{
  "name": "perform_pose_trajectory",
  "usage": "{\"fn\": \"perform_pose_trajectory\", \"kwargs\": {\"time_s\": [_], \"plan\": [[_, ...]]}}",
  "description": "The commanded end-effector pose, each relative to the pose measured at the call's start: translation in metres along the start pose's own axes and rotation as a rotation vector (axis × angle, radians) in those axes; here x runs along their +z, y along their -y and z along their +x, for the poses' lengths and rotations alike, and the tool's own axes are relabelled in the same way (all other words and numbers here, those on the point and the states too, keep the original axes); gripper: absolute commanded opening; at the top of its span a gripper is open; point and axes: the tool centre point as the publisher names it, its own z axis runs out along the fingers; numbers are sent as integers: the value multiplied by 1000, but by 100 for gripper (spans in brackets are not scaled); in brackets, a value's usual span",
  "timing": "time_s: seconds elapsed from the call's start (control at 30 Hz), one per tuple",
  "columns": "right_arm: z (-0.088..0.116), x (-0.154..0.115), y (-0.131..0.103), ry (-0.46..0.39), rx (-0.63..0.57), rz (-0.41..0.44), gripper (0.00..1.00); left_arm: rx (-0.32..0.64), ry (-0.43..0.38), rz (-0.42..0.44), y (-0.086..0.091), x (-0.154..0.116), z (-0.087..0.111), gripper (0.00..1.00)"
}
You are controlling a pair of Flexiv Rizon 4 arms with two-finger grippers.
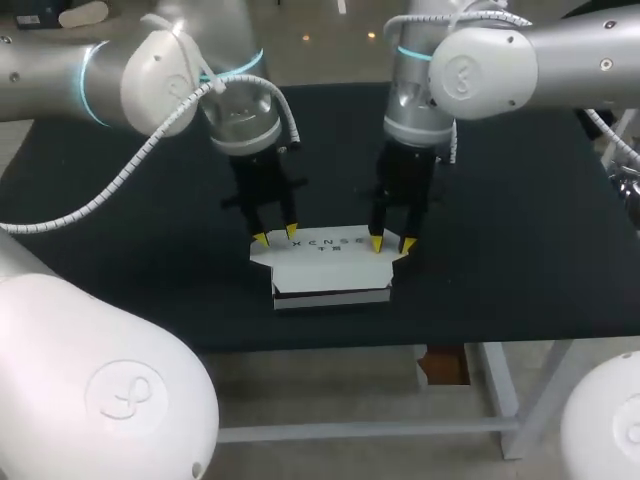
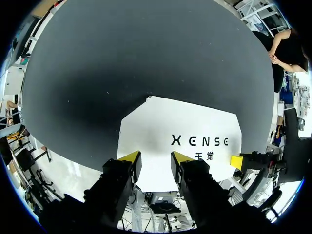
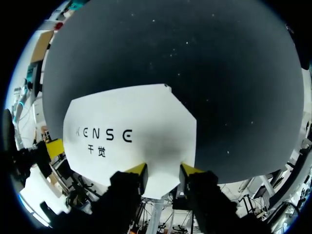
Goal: Assemble the packaging by folding the flat box into shape, placing the metal phone stand inside, and closing the box properly
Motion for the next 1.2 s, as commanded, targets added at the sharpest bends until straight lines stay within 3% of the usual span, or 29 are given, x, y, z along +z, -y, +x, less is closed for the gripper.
{"fn": "perform_pose_trajectory", "kwargs": {"time_s": [0.03,0.5,1.2], "plan": [[2,3,1,9,1,2,45,-6,159,-2,-1,7,3,42],[3,6,4,34,6,-19,46,2,151,31,-7,24,-9,41],[6,13,6,26,30,-72,45,70,-4,64,-16,34,-20,44]]}}
